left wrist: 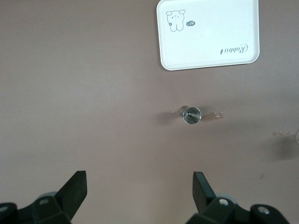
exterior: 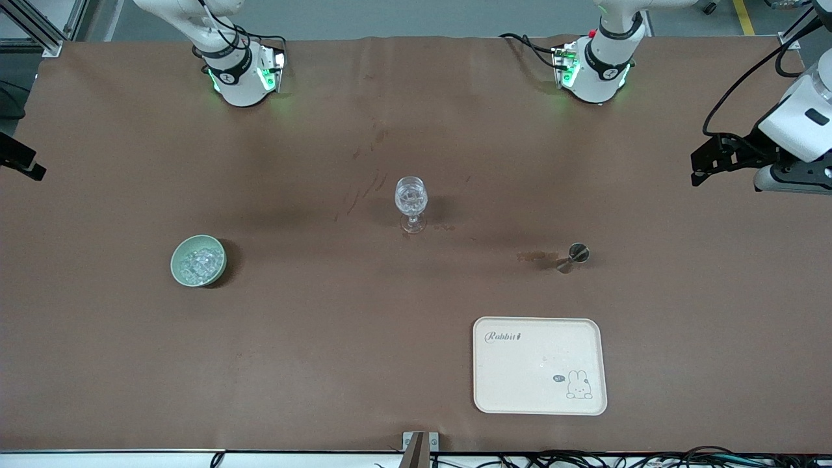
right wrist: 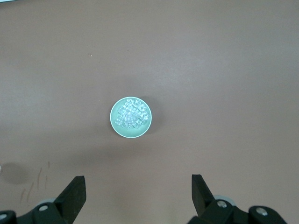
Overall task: Pour wine and add ice with both arms
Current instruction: 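Reach the left gripper to the silver jigger while the right gripper reaches the bowl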
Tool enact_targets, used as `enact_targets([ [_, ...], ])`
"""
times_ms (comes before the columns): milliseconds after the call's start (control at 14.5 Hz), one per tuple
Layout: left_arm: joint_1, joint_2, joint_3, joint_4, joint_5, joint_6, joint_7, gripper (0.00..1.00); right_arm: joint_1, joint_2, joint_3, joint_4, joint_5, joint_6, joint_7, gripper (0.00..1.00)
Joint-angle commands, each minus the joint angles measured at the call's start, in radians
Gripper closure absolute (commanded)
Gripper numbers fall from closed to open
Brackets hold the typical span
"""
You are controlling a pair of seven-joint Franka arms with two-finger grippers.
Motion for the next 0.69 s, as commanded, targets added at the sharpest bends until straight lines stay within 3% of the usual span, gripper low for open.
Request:
enact_targets([
  [0, 0.0, -0.002, -0.004, 0.016, 0.017, -0.008, -0.005, 0.0, -0.014, 0.004, 0.008, 0.013, 0.005, -0.013, -0.012, 0.0],
  [619, 0.017, 0.137, 0.0, 0.052, 0.017, 0.004, -0.008, 0.0, -0.014, 0.004, 0.008, 0.013, 0.005, -0.013, -0.012, 0.0],
])
